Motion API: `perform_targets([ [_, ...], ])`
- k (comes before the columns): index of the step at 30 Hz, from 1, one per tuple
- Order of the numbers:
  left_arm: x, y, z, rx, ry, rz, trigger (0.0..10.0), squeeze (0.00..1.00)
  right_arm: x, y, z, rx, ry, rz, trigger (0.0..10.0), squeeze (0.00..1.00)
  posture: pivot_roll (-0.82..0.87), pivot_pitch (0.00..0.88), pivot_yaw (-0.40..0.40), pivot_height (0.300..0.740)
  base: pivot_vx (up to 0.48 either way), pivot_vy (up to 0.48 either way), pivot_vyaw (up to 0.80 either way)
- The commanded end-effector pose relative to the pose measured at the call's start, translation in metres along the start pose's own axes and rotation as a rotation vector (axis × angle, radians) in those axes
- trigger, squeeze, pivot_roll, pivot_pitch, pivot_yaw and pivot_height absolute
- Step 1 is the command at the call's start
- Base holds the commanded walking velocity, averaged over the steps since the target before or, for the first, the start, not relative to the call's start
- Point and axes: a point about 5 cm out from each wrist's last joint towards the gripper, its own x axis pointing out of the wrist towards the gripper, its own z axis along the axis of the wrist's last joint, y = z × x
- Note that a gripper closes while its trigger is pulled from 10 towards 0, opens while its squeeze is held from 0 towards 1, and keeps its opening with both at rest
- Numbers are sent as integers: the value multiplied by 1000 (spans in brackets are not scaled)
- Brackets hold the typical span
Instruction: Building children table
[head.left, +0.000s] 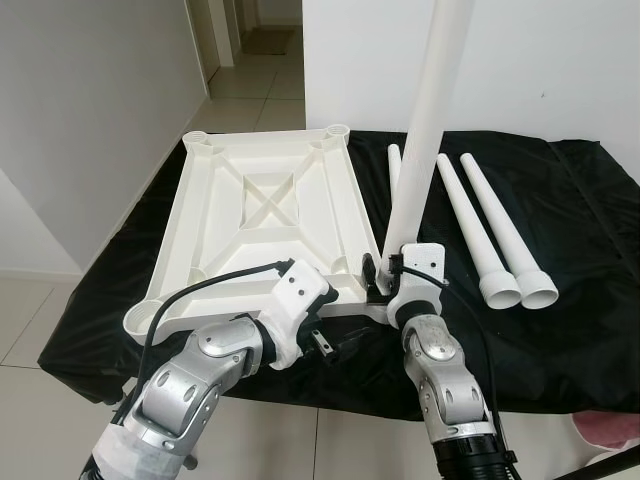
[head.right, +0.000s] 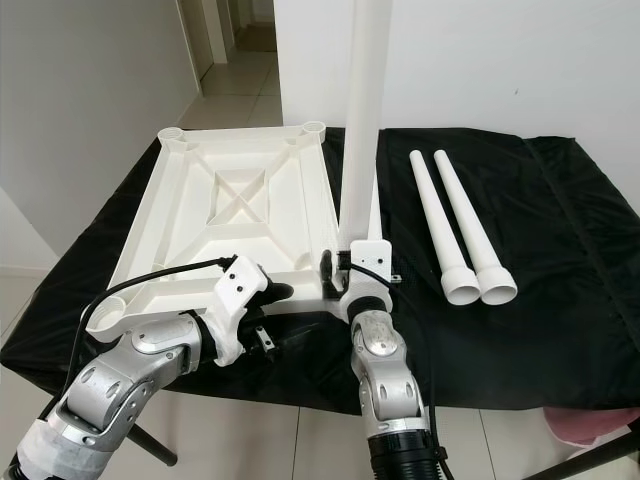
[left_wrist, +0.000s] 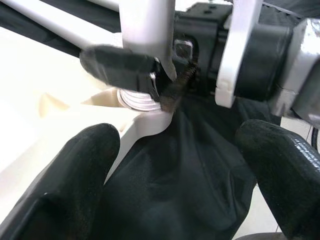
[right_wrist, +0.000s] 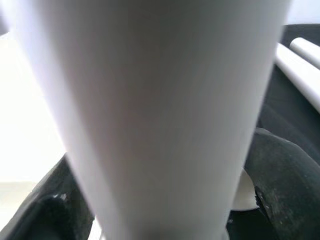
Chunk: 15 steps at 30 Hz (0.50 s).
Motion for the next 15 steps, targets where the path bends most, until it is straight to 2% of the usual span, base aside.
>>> perform_targets([
  [1,-3,1,1,9,7,11,10000,0,-3,0,1,0,-15,13,10000,0,-51,19,41,740,0,0,0],
  [8,-3,2,0,13,10,12,10000,0,-14,-5,-2,3,-30,30,10000,0,-59,10,47,740,0,0,0],
  [15,-3,6,2,17,1,31,10000,0,-35,-12,-5,-4,-71,61,10000,0,-67,9,53,740,0,0,0],
])
